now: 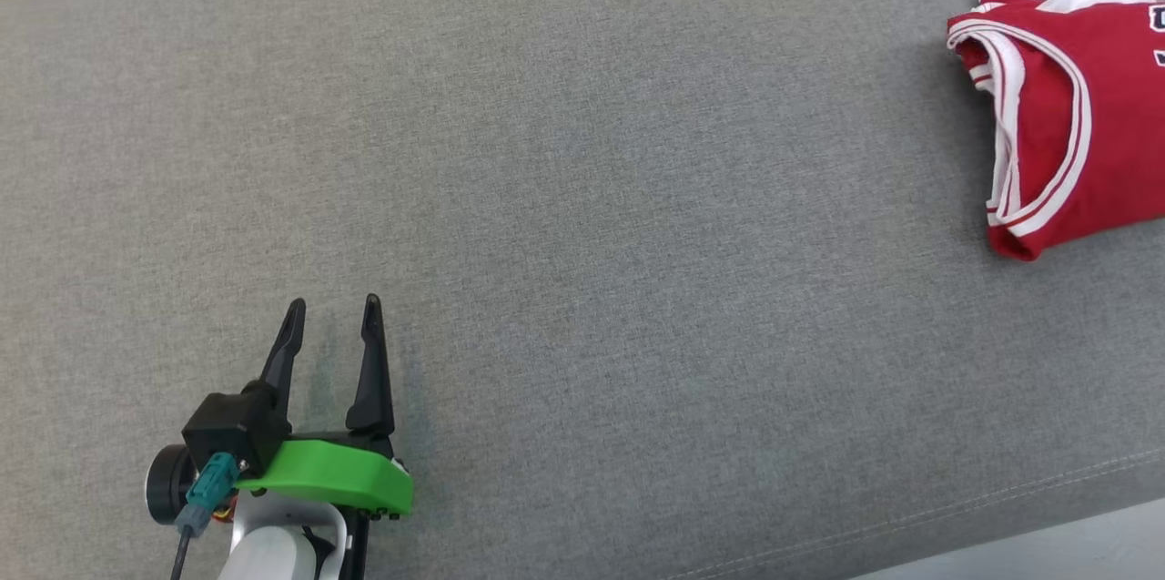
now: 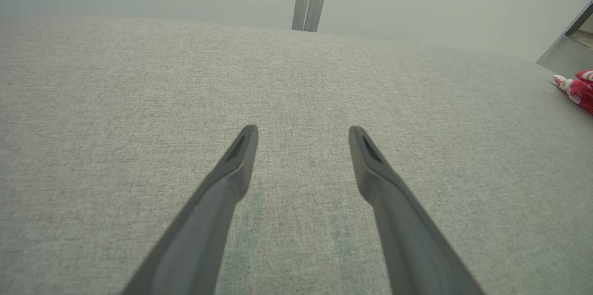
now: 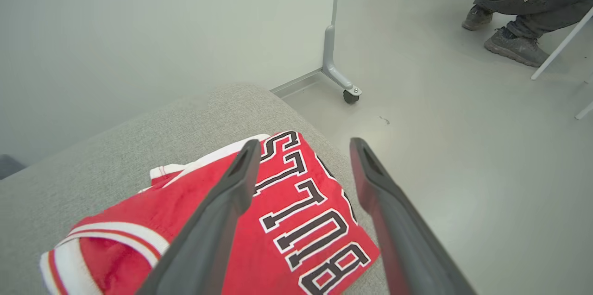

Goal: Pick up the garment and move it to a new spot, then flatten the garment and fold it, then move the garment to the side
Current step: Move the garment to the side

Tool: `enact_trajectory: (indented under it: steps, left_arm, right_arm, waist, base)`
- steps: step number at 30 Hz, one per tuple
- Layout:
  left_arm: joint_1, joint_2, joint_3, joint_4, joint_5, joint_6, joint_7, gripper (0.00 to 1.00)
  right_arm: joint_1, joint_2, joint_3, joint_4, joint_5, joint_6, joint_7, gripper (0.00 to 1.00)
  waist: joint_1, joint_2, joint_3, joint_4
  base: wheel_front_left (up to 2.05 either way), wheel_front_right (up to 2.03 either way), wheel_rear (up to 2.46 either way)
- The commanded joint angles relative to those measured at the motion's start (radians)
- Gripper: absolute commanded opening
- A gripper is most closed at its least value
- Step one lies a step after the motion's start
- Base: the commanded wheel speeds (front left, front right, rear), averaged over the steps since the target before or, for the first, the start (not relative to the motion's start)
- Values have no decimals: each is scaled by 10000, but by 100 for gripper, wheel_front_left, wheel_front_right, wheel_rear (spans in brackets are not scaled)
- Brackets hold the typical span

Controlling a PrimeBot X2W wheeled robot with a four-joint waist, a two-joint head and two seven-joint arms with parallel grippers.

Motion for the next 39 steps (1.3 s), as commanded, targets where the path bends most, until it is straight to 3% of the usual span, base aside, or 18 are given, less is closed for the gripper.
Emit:
enact_trajectory:
  steps: [1, 11, 20, 27, 33, 39]
  left_arm:
    - [54, 87, 7, -26, 60, 69, 27, 100]
    - [107, 157, -66, -146, 79, 153, 64, 100]
    - [-147, 16, 168, -126, -70, 172, -168, 100]
    - [67, -246, 472, 89, -261, 63, -269, 100]
    - [528, -386, 816, 105, 77, 247, -276, 100]
    - [1000, -446, 923, 131, 423, 112, -273, 100]
  right_arm:
    - [-66, 53, 65, 54, -105, -18, -183, 100]
    - [-482, 588, 2032, 255, 397, -18, -1402, 100]
    - [292, 1182, 4321, -447, 1401, -18, -2815, 100]
    - [1935, 1899, 5501, -1425, 1902, -18, -3629, 100]
    - [3842, 2413, 5818, -2811, 2069, -16, -3866, 100]
    - [5870, 2676, 5667, -4591, 1984, -18, -3897, 100]
  waist:
    - [0, 0, -31, -24]
    - [0, 0, -433, -274]
    - [0, 0, -1298, -35]
    - [0, 0, -2161, 330]
    - [0, 0, -2714, 804]
    - [0, 0, -2945, 1230]
  base:
    - [0, 0, 0]
    - [0, 0, 0]
    - [0, 0, 0]
    - [0, 0, 0]
    - [0, 0, 0]
    - [0, 0, 0]
